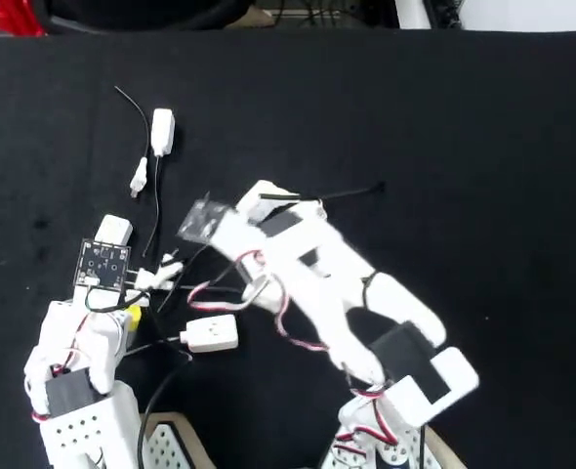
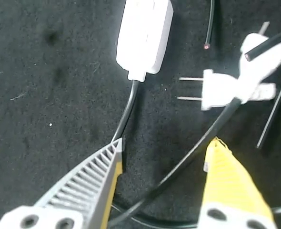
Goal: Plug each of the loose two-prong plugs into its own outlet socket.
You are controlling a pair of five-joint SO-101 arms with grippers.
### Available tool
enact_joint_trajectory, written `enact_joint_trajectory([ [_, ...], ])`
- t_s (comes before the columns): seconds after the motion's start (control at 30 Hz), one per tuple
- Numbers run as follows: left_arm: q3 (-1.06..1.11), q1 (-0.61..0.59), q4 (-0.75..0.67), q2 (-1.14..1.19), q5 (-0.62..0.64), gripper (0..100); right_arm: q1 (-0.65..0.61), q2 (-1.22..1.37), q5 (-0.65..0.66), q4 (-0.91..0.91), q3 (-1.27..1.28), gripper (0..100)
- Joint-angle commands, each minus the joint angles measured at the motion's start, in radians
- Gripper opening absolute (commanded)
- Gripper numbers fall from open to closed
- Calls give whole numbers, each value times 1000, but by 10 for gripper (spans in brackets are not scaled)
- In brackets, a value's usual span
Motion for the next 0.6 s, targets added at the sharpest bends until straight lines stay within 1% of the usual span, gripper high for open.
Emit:
enact_joint_trajectory([
  [0.0,7,-12,-17,-6,-11,272,104,-110,46,43,-53,11],
  [0.23,7,-7,-18,-6,-11,273,239,-246,164,167,-59,11],
  [0.4,12,-5,-20,-6,-11,273,330,-329,281,311,-59,11],
  [0.5,16,-4,-26,-6,-12,274,431,-337,384,370,-59,11],
  [0.57,16,-2,-26,-6,-12,274,512,-334,450,370,-59,11],
])
